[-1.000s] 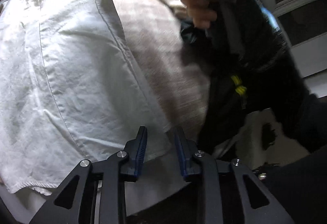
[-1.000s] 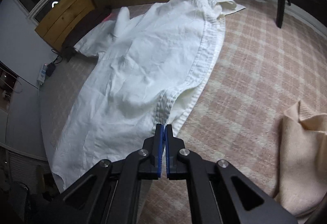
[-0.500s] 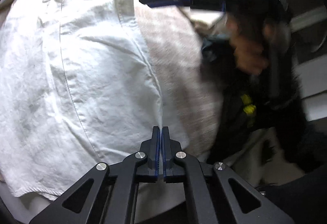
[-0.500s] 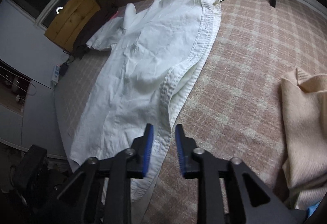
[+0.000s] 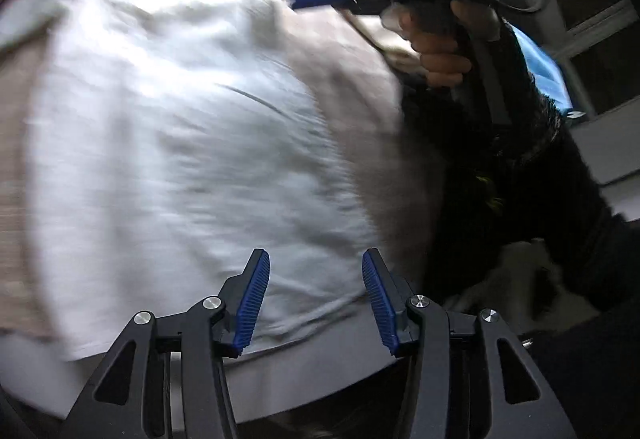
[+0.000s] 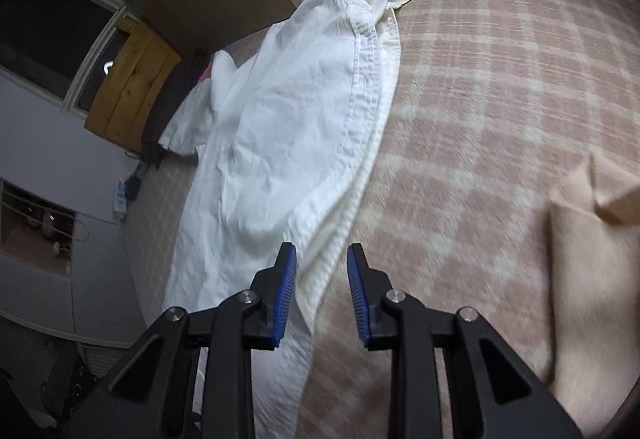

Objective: Fold clothes

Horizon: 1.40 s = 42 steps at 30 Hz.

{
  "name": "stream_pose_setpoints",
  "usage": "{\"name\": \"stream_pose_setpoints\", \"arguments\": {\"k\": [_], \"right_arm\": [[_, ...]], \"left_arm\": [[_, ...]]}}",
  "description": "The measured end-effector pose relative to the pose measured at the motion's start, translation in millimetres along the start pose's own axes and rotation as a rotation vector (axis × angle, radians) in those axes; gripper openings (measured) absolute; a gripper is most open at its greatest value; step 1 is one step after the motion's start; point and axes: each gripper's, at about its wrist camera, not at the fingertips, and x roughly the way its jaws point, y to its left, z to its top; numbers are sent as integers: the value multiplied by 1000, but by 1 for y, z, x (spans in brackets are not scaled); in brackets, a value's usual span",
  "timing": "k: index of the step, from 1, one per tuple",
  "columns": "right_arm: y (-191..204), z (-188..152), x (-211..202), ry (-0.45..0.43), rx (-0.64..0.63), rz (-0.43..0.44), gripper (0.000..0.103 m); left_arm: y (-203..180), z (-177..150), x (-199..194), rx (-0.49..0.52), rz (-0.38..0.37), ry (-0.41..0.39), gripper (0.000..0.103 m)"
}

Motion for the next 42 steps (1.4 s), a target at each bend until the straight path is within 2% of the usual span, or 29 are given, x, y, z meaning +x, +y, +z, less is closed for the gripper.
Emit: {"name": "stream_pose_setpoints", "arguments": {"k": [2, 4, 5, 6, 7, 8, 9, 10, 12, 13, 15, 16, 18, 20, 23, 26, 27, 28, 29, 30, 33, 34, 37, 39, 40, 42], "right_arm": [[0, 13, 9, -4, 15, 13, 28], [-2, 26, 19, -11, 42, 13, 28], [-3, 32, 24, -12, 50, 20, 28], [1, 34, 29, -6, 8, -30, 26], [4, 36, 33, 0, -34, -81, 18], [8, 38, 38, 5, -76, -132, 0], [12, 40, 37, -15, -126, -198, 0], [13, 42, 31, -51, -143, -299, 1], [17, 43, 16, -108, -148, -412, 11], [18, 40, 9, -104, -129, -343, 12], [25, 27, -3, -100, -106, -215, 26], [30, 17, -8, -101, -101, -156, 28], [49, -13, -14, -93, -146, -88, 30], [73, -50, -5, -53, -198, -48, 30], [97, -106, 15, 27, -269, -115, 30], [112, -153, 18, 45, -301, -192, 30], [113, -164, 16, 40, -285, -217, 30], [115, -175, 15, 36, -270, -243, 30], [112, -182, 11, 23, -227, -266, 30], [108, -188, 8, 9, -184, -289, 30], [95, -202, 0, -21, -37, -311, 33], [91, -206, -2, -29, 15, -310, 33], [105, -217, 1, 0, -4, -380, 33], [116, -227, 4, 43, -27, -436, 34], [119, -231, 5, 53, -26, -444, 33], [124, -233, 5, 65, -15, -476, 33]], "left_arm": [[21, 1, -8, -21, 69, -19, 50], [42, -4, -1, -59, 170, 14, 50], [47, -9, 7, -75, 197, 32, 50], [59, -13, 10, -99, 212, 48, 47], [64, -18, 8, -101, 200, 21, 49], [66, -21, 8, -104, 201, 31, 48], [67, -25, 6, -99, 204, 47, 47], [67, -29, 1, -98, 204, 55, 47], [73, -32, -15, -144, 184, 22, 47], [76, -33, -22, -168, 173, 5, 48], [87, -32, -33, -202, 203, -43, 54], [92, -31, -38, -218, 220, -67, 57], [116, -29, -41, -239, 235, -65, 57], [129, -25, -35, -248, 207, -42, 57], [132, -20, -16, -194, 186, -3, 56], [130, -17, -9, -134, 145, 6, 57], [130, -16, -8, -112, 139, 5, 55], [129, -15, -7, -90, 135, 3, 49], [130, -14, -6, -65, 117, 4, 40], [131, -13, -7, -55, 89, 8, 21], [136, -10, -9, -29, 0, 21, 5], [138, -9, -10, -20, -29, 25, 4], [142, -7, -28, 24, -106, 20, 3], [140, -11, -41, 84, -88, 2, 3], [145, -11, -32, 88, -82, 39, 3], [152, -9, -22, 69, -85, 60, 3]]}}
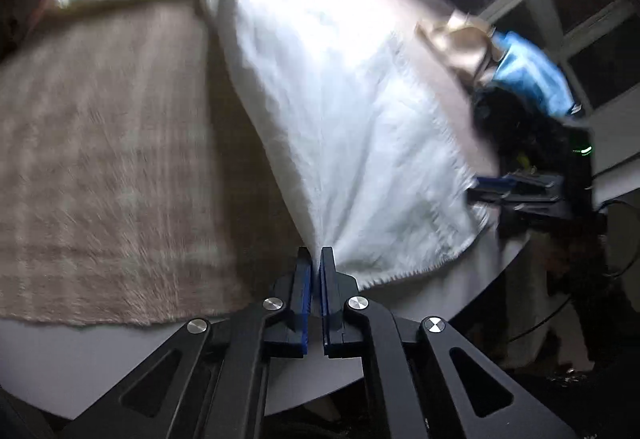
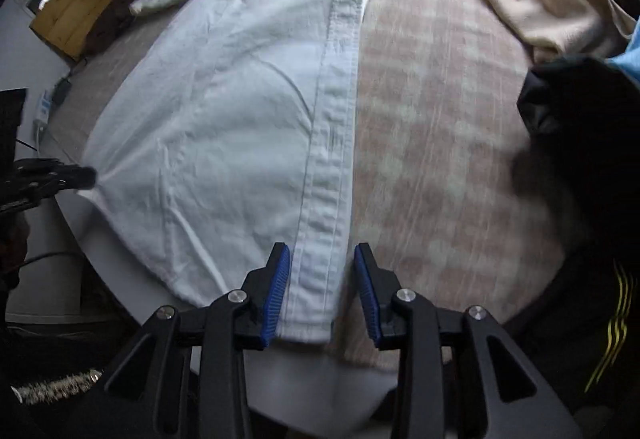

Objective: Fold clothes

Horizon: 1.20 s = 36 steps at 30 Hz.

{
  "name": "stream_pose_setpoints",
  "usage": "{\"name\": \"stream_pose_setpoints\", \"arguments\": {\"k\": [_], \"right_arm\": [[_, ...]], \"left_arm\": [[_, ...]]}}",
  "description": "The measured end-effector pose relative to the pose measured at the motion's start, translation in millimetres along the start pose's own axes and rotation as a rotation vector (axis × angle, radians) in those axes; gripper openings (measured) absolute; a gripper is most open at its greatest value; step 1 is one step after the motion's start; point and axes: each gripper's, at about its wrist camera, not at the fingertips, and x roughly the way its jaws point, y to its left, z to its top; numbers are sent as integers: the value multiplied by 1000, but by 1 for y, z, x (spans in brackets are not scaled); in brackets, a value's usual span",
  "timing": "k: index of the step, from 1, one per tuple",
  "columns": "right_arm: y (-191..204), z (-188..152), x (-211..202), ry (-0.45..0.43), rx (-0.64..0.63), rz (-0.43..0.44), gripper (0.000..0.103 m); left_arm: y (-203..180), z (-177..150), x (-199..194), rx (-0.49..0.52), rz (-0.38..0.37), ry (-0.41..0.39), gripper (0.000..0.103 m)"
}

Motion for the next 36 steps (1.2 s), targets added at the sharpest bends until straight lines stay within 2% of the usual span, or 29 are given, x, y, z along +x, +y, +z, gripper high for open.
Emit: {"name": "stream_pose_setpoints", "arguments": {"k": [1, 3, 4, 5, 8, 9, 10, 12, 14, 16, 17, 18, 19, 22, 24, 26, 29, 33, 36], "right_arm": [[2, 1, -2, 5, 11, -23, 33], [11, 12, -15, -83, 11, -29, 33], [15, 18, -22, -128, 12, -31, 33], [24, 27, -24, -166, -1, -27, 33], [40, 50, -6, -207, -28, -47, 33], [45, 58, 2, -213, -35, -61, 32], [48, 63, 10, -217, -34, -73, 30], [48, 61, 19, -200, -5, -84, 20], [43, 56, 23, -177, 10, -105, 18], [42, 50, 22, -154, 7, -127, 16], [41, 48, 17, -136, 20, -140, 16], [39, 46, 12, -119, 32, -153, 16], [38, 44, 2, -127, 58, -145, 17], [38, 45, -41, -218, 96, -93, 21], [41, 51, -71, -293, 103, -69, 26], [45, 63, -92, -365, 83, -51, 32], [50, 87, -115, -454, 44, -23, 33], [45, 120, -109, -457, 56, -19, 34], [35, 144, -83, -403, 92, 44, 34]], "left_arm": [[4, 1, 4, -10, -2, 8, 5], [10, 5, 9, -27, -6, 28, 8], [11, 7, 8, -32, -9, 38, 13], [8, 10, 4, -9, 9, 32, 16], [2, 20, -27, 93, 18, -56, 26], [-1, 24, -35, 126, 22, -82, 33], [-2, 34, -36, 152, 36, -105, 38], [2, 51, -29, 184, 21, -113, 38], [6, 68, -23, 214, 4, -119, 40], [16, 77, -2, 210, -9, -54, 40], [21, 78, 6, 207, 5, -30, 36], [25, 77, 2, 217, -5, -62, 40], [28, 78, 0, 211, 6, -56, 43], [48, 85, -15, 122, 24, -67, 43], [69, 90, -35, 44, 18, -121, 45], [95, 99, -55, -66, 43, -197, 49], [138, 116, -82, -270, 81, -307, 59], [184, 145, -97, -499, 66, -426, 63], [199, 171, -87, -549, 84, -451, 64]]}}
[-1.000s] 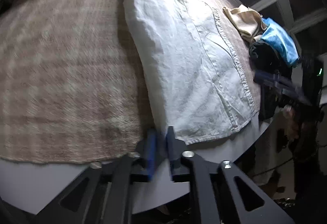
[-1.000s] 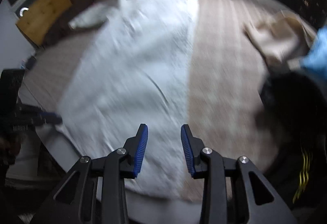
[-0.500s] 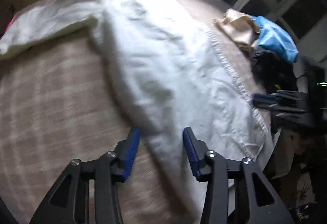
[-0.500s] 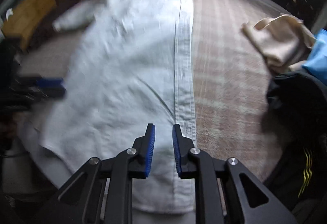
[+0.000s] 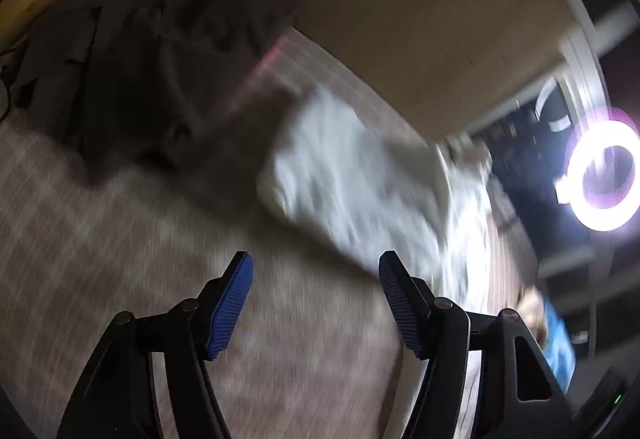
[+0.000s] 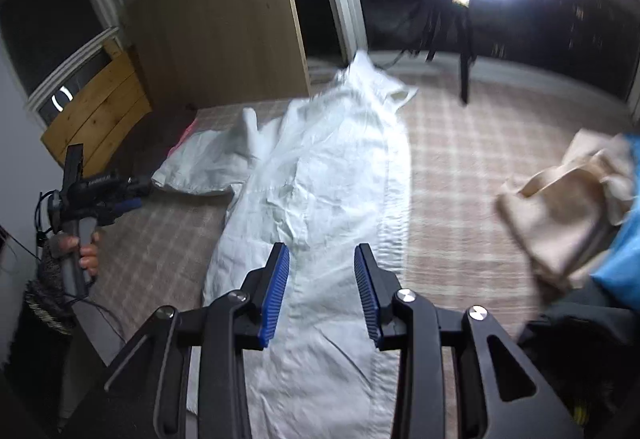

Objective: Fold clothes

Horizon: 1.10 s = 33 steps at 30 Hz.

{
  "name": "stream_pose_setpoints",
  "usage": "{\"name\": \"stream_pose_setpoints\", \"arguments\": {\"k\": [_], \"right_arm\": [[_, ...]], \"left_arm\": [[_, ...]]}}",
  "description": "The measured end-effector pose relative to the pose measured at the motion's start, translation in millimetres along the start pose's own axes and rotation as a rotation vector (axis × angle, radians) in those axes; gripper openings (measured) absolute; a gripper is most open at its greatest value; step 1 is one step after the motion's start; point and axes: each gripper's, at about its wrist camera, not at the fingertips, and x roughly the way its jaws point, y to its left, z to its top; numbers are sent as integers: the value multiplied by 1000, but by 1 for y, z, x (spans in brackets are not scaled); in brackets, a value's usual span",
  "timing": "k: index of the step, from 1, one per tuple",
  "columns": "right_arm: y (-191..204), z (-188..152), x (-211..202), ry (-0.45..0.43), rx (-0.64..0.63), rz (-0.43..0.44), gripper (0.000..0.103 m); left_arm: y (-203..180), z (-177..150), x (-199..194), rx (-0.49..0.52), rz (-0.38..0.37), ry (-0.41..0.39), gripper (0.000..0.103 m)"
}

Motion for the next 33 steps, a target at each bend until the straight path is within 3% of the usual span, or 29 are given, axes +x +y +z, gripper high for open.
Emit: {"name": "stream_pose_setpoints", "arguments": {"k": [3, 7, 12, 14, 15, 16, 20, 23, 28, 30, 33], "right_arm": [[-7, 0, 29, 46, -5, -8, 34], [-17, 1, 58, 93, -22, -33, 34], [-24, 14, 83, 124, -19, -22, 34], [-26, 23, 91, 129, -15, -15, 34], [-26, 27, 95, 130, -12, -11, 34], [-28, 33, 100, 130, -10, -8, 34], [-33, 54, 120, 137, -1, 0, 34], [-42, 61, 137, 155, 15, -13, 34], [-63, 61, 144, 155, 90, 28, 34], [-70, 61, 142, 150, 100, 27, 34], [-82, 60, 138, 139, 116, 20, 34]], "left_arm": [[-5, 17, 28, 3, 27, 29, 64], [-11, 30, 53, 51, 117, 57, 64], [-18, 36, 67, 40, 114, 32, 62], [-22, 37, 71, 48, 87, 15, 43], [-24, 37, 73, 52, 73, 6, 20], [-26, 37, 75, 59, 57, 1, 8], [-41, 37, 64, 111, 15, -12, 3], [-76, 36, 34, 184, -31, -68, 3], [-176, 15, -2, 447, -112, -110, 3], [-216, 0, 2, 546, -144, -83, 4], [-268, -28, 37, 604, -231, 15, 9]]}}
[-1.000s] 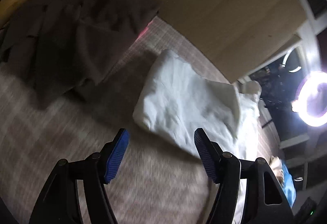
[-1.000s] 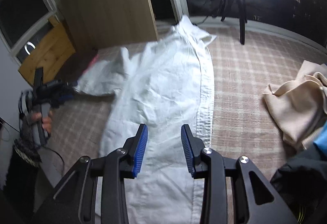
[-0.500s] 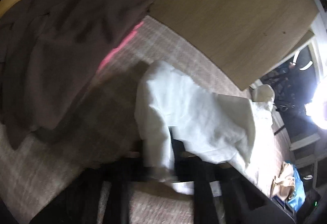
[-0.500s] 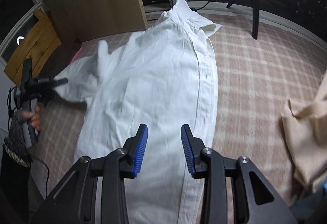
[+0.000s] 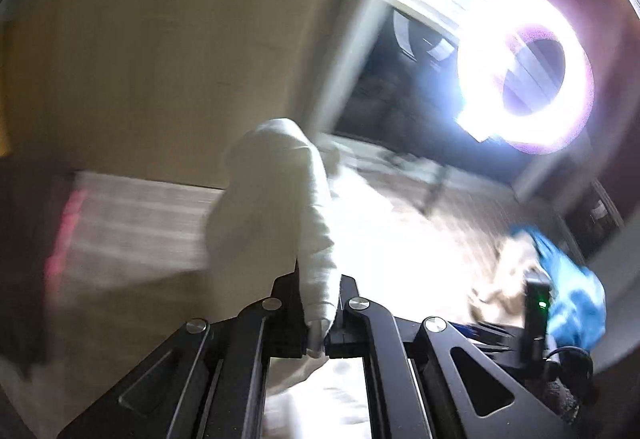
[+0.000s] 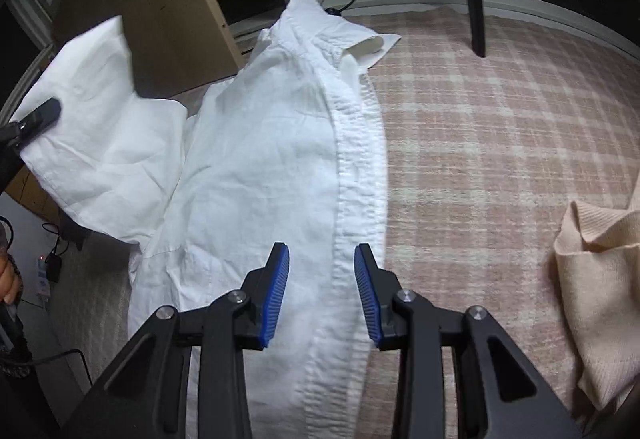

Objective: Fold clothes

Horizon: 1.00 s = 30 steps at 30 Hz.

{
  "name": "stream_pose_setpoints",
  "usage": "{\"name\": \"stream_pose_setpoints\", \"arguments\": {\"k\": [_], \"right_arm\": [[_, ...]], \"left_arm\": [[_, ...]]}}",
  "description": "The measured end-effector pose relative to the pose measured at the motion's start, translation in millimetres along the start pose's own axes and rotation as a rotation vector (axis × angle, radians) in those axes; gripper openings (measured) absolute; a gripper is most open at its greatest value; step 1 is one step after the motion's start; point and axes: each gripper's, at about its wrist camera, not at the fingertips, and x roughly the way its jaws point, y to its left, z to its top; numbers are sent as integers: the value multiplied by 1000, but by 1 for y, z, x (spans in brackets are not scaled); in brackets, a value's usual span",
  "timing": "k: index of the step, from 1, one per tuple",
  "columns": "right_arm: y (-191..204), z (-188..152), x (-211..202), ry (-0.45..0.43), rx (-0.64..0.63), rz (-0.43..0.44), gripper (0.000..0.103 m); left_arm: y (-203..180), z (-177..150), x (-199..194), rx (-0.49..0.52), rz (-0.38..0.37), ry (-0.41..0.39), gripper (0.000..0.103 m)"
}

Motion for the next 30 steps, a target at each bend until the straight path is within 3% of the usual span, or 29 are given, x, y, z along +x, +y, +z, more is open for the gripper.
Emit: {"name": "stream_pose_setpoints", "arguments": {"k": [1, 2, 3, 5, 6, 9, 10, 13, 17, 23, 30], "right_arm": [[-5, 0, -2, -5, 10, -2, 34], [-11, 1, -4, -12, 22, -3, 34], [-18, 2, -6, -19, 36, -4, 34], [-29, 4, -13, -35, 57, -6, 34], [-33, 5, -16, -45, 64, -5, 34], [-38, 8, -29, -94, 56, -7, 34], [-36, 11, -31, -105, 44, 0, 34], [-23, 22, -26, -106, 1, 19, 34], [-1, 39, 8, -14, -45, 35, 34], [-1, 54, 45, 97, 9, 112, 34], [3, 61, 55, 114, -18, 151, 34]], "left_arm": [[-15, -3, 16, -2, -59, 34, 25], [-28, -7, 32, 10, -94, 90, 32], [-39, -11, 47, 23, -125, 148, 33], [-52, -16, 55, 70, -73, 198, 31], [-52, -16, 49, 80, -56, 184, 34], [-23, -18, 14, 67, 10, 102, 58], [-12, -20, 1, 62, 40, 72, 58], [45, -18, 1, -14, 136, 93, 55], [79, -28, -1, -108, 163, 112, 53], [52, -44, 18, -1, 83, 155, 50], [43, -68, 31, 83, 69, 206, 50]]}}
